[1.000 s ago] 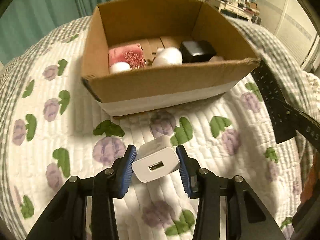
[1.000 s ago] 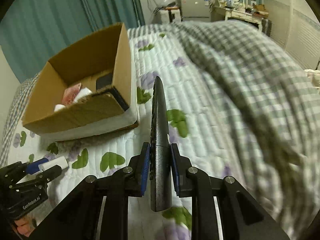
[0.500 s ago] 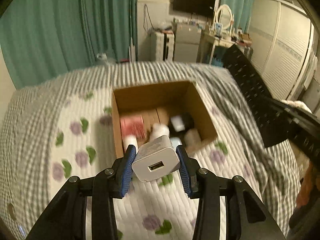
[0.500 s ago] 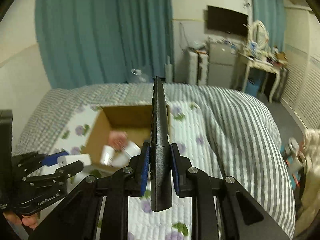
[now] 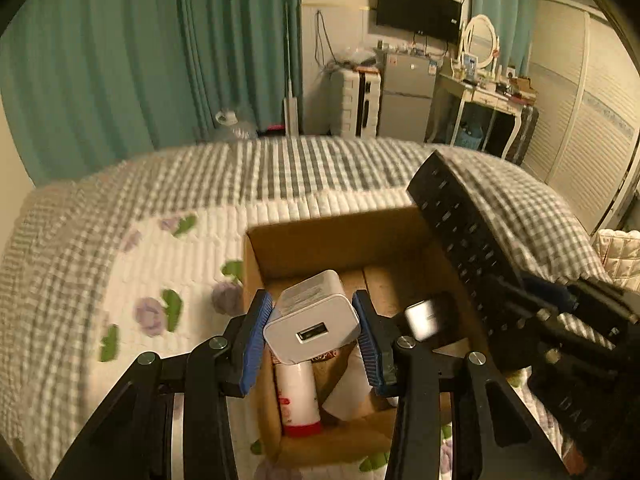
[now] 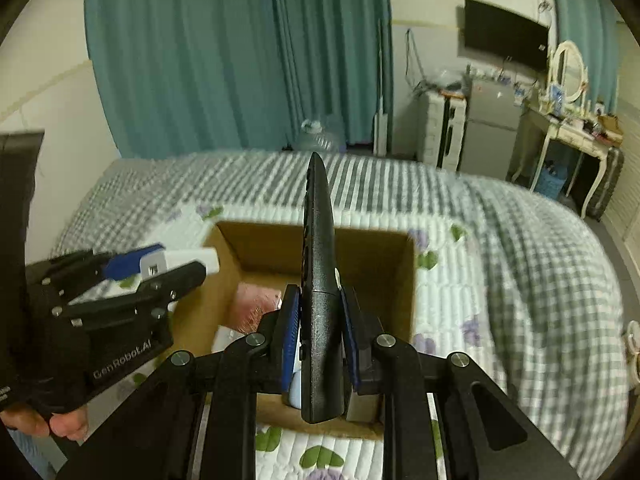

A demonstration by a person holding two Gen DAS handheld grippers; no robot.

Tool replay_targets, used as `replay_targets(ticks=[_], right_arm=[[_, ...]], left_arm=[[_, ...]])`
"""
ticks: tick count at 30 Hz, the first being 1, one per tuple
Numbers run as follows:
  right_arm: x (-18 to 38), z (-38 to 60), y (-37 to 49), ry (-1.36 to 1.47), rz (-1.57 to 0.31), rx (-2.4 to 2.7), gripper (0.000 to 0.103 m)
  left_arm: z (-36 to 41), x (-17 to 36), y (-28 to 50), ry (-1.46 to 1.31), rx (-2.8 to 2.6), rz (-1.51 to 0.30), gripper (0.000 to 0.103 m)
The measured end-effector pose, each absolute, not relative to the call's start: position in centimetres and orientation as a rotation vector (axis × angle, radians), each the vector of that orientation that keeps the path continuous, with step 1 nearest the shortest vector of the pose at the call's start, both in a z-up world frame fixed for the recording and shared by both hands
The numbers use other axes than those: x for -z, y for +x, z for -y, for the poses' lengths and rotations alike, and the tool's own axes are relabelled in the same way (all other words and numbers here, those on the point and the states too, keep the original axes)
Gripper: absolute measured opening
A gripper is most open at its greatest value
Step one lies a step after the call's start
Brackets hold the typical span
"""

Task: Organize rigid objects
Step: 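Lower both held items into the box and open both tools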

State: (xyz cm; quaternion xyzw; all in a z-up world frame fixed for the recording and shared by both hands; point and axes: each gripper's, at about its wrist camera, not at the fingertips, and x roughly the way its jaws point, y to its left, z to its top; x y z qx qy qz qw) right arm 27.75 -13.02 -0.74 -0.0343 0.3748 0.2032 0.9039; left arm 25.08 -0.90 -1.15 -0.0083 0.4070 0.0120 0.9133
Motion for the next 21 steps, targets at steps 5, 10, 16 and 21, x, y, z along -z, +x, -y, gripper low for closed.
replay_targets(ticks=[5, 10, 16, 21], right_arm=[[6.0, 12.5, 30.0, -0.111, -0.844, -0.460, 0.019], [8.2, 12.7, 31.1, -0.109, -0.863, -0.477, 0.019], [7.6, 13.1, 30.7, -0.083, -0.793, -0.452, 0.020], [4.9, 14.6, 30.1, -0.063, -0.781, -0.381, 0.020]], left_arm=[[0.7, 3.9, 26.7, -0.021, -0.010, -0.856, 0.042], [1.0, 5.4, 27.6, -0.012, -0.008, -0.887, 0.042], [1.8, 5.2, 26.9, -0.009, 0.004, -0.879, 0.044], [2.4, 2.1, 25.1, 0.017, -0.002, -0.841, 0.044]])
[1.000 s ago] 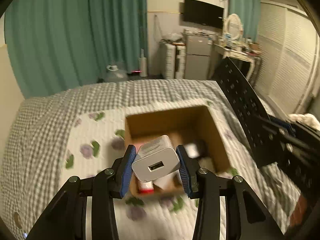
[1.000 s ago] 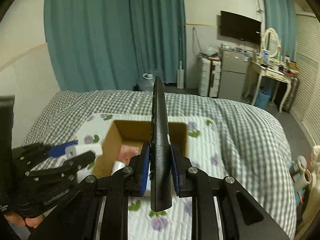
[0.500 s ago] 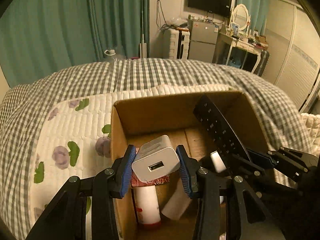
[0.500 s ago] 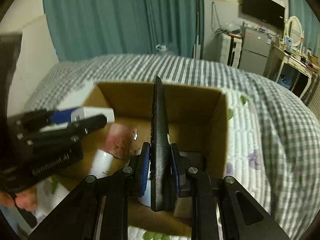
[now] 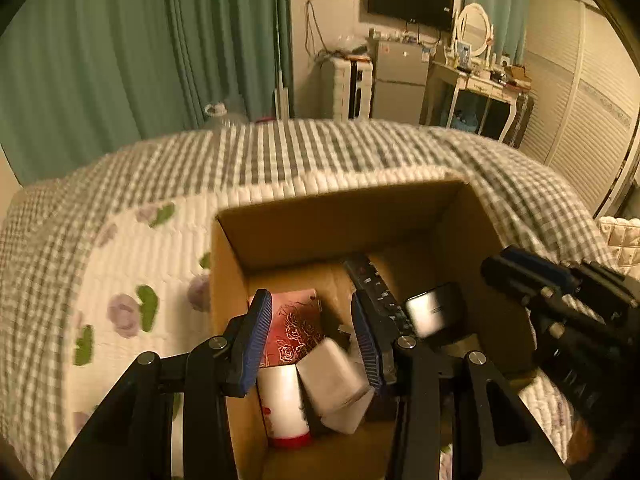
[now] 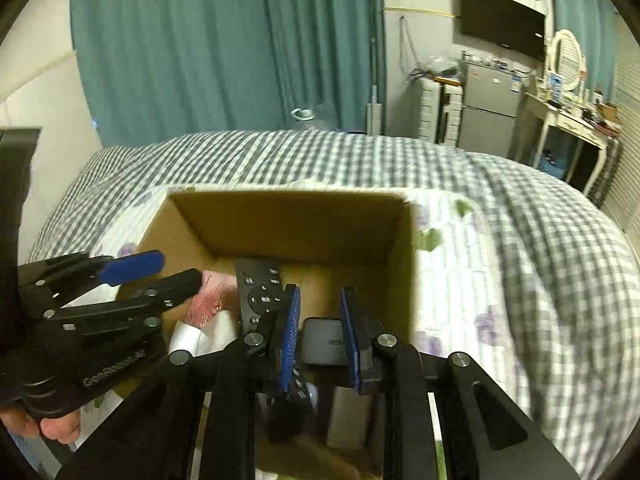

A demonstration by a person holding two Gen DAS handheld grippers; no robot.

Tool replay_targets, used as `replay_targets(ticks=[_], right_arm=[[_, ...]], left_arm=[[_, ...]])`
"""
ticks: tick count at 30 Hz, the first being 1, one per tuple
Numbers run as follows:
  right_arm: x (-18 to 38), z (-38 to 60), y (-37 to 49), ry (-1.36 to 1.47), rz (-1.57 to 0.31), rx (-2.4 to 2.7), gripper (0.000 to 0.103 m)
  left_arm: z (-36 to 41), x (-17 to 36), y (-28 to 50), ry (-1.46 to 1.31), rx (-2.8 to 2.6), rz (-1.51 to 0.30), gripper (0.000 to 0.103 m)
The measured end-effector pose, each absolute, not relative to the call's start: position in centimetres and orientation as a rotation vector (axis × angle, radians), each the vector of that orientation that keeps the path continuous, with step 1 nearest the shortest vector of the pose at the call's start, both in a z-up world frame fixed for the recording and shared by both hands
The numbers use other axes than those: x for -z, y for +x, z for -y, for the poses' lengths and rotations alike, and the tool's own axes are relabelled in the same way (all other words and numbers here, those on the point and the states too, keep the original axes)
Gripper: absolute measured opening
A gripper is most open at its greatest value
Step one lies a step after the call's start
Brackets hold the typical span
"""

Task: Organize rigid objects

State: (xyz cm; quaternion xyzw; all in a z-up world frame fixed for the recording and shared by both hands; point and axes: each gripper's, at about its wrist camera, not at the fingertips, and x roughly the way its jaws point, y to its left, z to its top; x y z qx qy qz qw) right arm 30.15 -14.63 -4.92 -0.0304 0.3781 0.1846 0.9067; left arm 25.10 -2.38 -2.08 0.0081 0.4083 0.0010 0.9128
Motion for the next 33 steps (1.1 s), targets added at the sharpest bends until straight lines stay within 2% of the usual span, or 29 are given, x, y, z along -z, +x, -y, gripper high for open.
replay_targets(ticks=[11, 16, 18, 21, 23, 24, 25, 26, 27, 29, 31, 33], right_arm=[[-9.9, 16.5, 21.7, -0.112, -0.597, -0.298, 0.020], [-15.6, 16.8, 16.4, -0.133, -0.497, -0.267, 0.020], [-16.6, 17.0, 14.8, -0.130, -0.467, -0.247, 0.020], [-17.3, 17.6, 13.0, -0.109, -0.443, -0.227, 0.020], [-17.3, 17.8, 11.9, -0.101, -0.440, -0.216, 0.027], [-17.0, 18.0, 11.4, -0.097, -0.439, -0.212, 0.043], [-16.7, 18.2, 10.8, -0.086, -0.436, -0.208, 0.064], [-16.4, 18.6, 10.3, -0.065, -0.432, -0.208, 0.072], [-16.0, 19.0, 9.9, -0.038, -0.427, -0.215, 0.078], [-15.3, 19.8, 9.3, 0.009, -0.435, -0.244, 0.080], [-14.7, 20.4, 8.9, 0.032, -0.455, -0.258, 0.092], [-14.0, 20.6, 8.7, 0.038, -0.459, -0.257, 0.099]], left_arm=[[3.1, -11.2, 16.1, -0.001, -0.037, -0.657, 0.044], [3.0, -15.2, 11.8, 0.005, -0.045, -0.569, 0.047], [2.9, -16.2, 10.0, 0.008, -0.047, -0.531, 0.049], [3.1, -16.8, 7.7, 0.027, -0.040, -0.485, 0.063], [3.2, -16.8, 6.5, 0.037, -0.031, -0.461, 0.078], [3.3, -16.6, 5.9, 0.046, -0.030, -0.451, 0.081], [3.5, -16.4, 5.4, 0.053, -0.026, -0.448, 0.088], [3.4, -16.1, 5.0, 0.057, -0.013, -0.445, 0.092], [3.4, -15.7, 4.6, 0.063, -0.009, -0.442, 0.093], [3.3, -14.8, 4.0, 0.075, -0.012, -0.441, 0.096], [3.3, -13.9, 3.8, 0.076, -0.018, -0.451, 0.096], [3.1, -13.1, 3.6, 0.060, -0.034, -0.446, 0.096]])
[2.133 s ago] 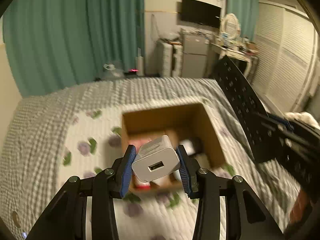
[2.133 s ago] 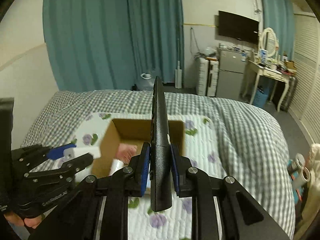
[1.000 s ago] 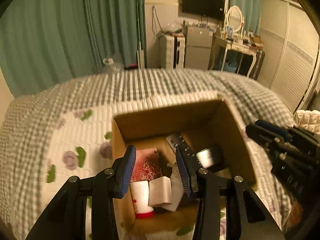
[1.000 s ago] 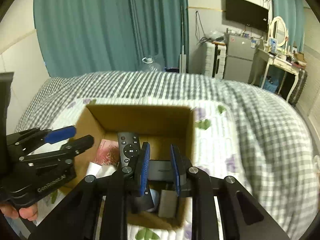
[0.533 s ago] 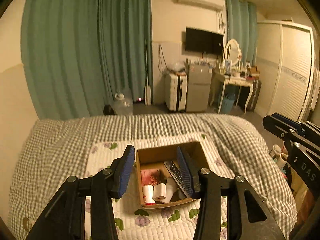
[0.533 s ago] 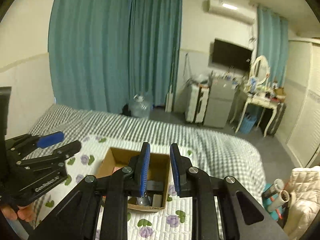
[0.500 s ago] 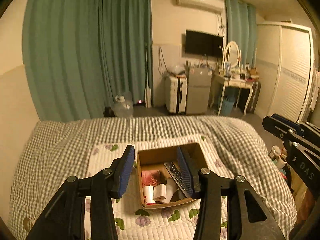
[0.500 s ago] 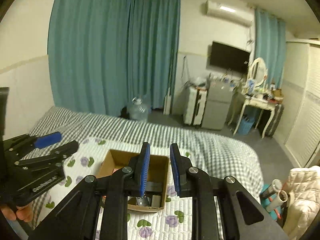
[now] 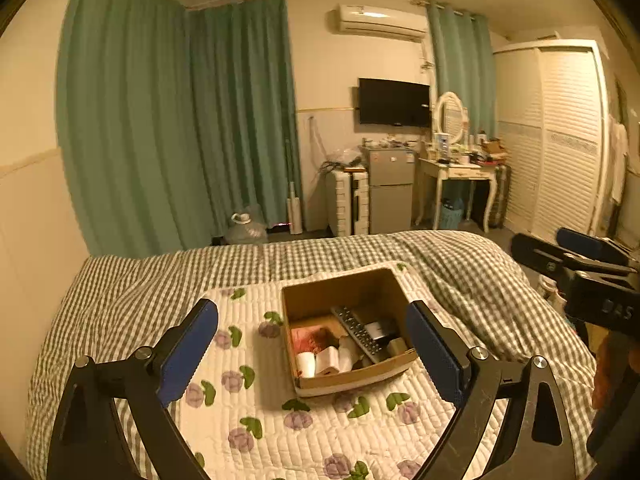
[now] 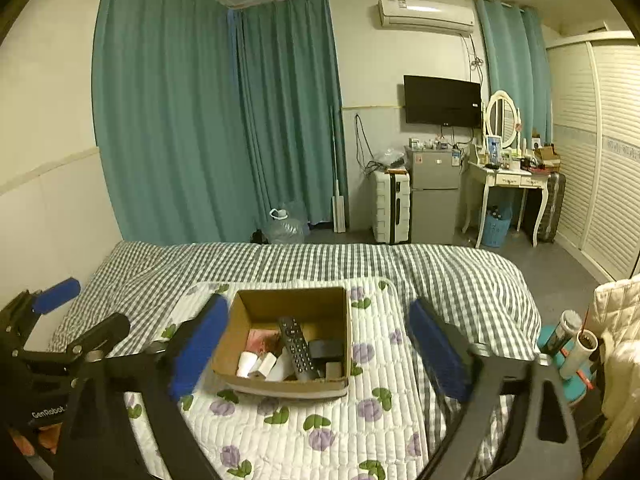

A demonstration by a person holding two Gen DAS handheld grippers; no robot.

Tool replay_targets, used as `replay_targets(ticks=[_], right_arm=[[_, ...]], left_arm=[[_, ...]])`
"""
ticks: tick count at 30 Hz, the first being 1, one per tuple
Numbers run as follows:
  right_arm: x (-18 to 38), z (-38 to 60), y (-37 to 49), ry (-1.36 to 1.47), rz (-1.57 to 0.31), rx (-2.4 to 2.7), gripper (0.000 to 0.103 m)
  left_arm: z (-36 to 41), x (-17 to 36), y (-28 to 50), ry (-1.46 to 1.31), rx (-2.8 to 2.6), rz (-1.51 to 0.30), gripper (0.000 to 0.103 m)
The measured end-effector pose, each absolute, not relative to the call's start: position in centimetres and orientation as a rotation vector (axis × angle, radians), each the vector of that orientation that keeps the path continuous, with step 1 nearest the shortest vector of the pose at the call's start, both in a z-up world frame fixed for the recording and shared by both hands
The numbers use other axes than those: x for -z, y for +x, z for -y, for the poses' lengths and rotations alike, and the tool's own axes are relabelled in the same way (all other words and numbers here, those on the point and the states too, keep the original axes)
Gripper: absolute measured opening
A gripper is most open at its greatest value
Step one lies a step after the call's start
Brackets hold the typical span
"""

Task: Organize rigid objects

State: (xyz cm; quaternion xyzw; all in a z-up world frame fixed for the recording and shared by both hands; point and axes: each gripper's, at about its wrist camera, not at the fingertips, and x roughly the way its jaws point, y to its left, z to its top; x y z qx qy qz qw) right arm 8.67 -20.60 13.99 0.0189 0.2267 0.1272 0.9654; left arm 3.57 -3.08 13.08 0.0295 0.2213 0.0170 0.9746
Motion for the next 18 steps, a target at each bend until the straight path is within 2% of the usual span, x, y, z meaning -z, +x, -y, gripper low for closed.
replay_targets(ticks=[1, 4, 7, 18], right_arm=[[-13.6, 20.7, 8.4, 0.039, -0.447, -0.257, 0.103], [-12.0, 19.9, 7.5, -0.031, -0.377, -0.242, 0.103], [-10.0, 18.6, 7.2, -0.081, -0.363, -0.234, 0.103], [-1.0, 18.0, 9.8, -0.022, -0.486, -0.216, 0.103]], left_arm=[[3.0, -12.6, 3.4, 0.053, -0.024, -0.433, 0.096], [2.8, -11.3, 2.6, 0.029, -0.032, -0.400, 0.103], [2.3, -9.3, 2.2, -0.002, -0.031, -0.395, 0.103], [0.1, -1.6, 3.2, -0.002, -0.140, -0.467, 0.103]])
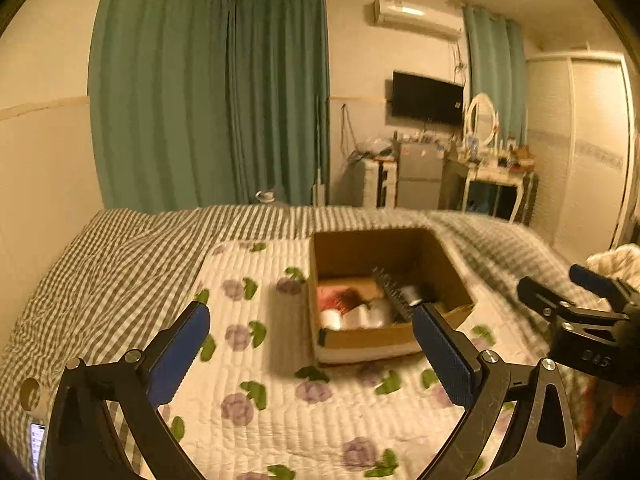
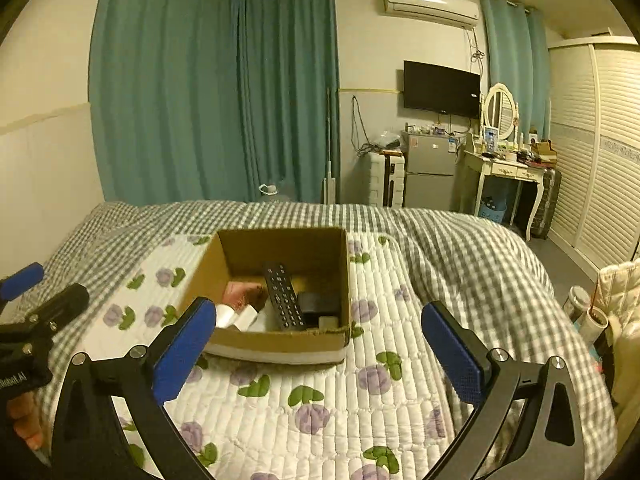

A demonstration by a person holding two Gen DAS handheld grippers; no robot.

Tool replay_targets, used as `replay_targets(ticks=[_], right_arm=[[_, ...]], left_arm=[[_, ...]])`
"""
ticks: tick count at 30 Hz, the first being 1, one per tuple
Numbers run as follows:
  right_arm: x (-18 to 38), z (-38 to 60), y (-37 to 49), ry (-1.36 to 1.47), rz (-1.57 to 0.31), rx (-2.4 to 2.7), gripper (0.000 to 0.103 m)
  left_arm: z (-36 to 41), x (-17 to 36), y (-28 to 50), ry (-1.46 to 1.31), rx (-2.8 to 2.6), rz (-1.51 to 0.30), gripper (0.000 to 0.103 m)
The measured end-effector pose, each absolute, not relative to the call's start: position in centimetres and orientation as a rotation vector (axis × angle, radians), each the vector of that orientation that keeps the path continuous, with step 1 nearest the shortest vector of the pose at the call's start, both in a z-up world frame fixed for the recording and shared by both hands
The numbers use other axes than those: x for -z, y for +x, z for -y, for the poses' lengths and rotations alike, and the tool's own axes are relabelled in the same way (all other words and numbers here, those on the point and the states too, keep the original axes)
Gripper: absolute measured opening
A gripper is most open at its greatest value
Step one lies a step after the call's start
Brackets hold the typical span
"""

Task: Organize rigid objects

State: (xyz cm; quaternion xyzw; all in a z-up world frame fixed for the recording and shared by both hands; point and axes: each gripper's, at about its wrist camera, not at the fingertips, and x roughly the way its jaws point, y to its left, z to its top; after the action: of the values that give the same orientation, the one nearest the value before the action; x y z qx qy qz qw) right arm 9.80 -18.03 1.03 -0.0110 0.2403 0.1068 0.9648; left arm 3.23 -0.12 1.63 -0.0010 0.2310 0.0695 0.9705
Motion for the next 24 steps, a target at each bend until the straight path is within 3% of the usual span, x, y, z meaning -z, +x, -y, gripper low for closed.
replay_targets(ticks=[6, 24], right_arm=[[2.1, 17.0, 9.7, -0.049, -0.506, -0.233, 0.103], [1.1, 16.9, 9.2, -0.038, -0.488, -0.250, 0.103]], left_arm=[[-0.6, 0.2, 3.7, -0.015, -0.139, -0.486, 0.103], [-0.2, 0.8, 3.9, -0.012, -0.117, -0.517, 0.103]])
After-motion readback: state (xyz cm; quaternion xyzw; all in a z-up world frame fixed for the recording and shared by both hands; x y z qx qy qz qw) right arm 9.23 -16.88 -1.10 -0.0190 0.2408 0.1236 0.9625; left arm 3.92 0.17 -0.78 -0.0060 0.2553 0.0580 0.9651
